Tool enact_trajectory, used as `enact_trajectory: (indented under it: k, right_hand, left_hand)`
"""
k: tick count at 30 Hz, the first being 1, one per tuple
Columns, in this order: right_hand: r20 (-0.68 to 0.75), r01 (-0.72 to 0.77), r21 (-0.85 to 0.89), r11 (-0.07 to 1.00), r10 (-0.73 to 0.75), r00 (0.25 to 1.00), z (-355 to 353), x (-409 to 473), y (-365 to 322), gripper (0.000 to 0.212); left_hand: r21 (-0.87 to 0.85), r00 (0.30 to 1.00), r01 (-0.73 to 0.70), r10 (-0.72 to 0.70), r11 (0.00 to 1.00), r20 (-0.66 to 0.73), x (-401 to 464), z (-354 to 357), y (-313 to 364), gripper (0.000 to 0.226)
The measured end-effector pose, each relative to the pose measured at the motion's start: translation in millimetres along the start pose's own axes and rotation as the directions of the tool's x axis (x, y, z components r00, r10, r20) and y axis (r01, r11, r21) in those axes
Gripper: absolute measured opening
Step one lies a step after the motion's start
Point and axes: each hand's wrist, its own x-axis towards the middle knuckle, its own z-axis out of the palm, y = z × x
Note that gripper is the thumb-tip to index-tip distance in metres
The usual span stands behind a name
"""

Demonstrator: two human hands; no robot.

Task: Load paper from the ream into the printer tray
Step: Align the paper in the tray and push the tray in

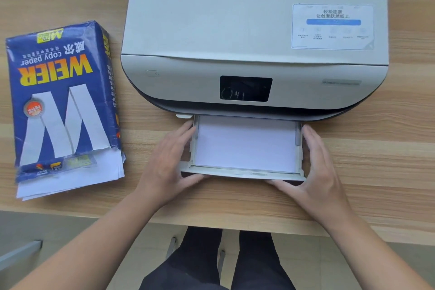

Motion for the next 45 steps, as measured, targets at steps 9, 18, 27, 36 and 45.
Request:
enact_trajectory:
  k: [9,18,27,36,45]
  right_hand:
    - [-0.358,-0.075,-0.221,0.972,-0.009,0.934,-7.2,28.9,-6.1,0.149]
    - [-0.271,0.100,-0.525,0.845,-0.278,0.922,-20.6,80.9,-8.1,0.139]
    - [-0.362,0.055,-0.548,0.834,-0.296,0.884,-16.4,84.6,-7.0,0.124]
    - [-0.415,-0.002,-0.588,0.809,-0.299,0.859,-11.0,88.5,-7.7,0.124]
    - [-0.410,-0.011,-0.603,0.798,-0.299,0.862,-7.5,88.7,-6.4,0.130]
  left_hand:
    - [0.040,0.894,0.177,-0.144,0.983,-0.425,25.2,-5.9,-8.4,0.139]
    - [0.341,0.938,0.085,0.040,0.936,-0.343,71.8,-31.7,-14.1,0.130]
    - [0.365,0.926,0.098,0.049,0.926,-0.374,81.4,-31.2,-14.4,0.115]
    - [0.404,0.893,0.133,0.067,0.905,-0.444,85.2,-21.1,-18.7,0.114]
    - [0.425,0.877,0.157,0.072,0.892,-0.475,86.4,-16.2,-18.7,0.116]
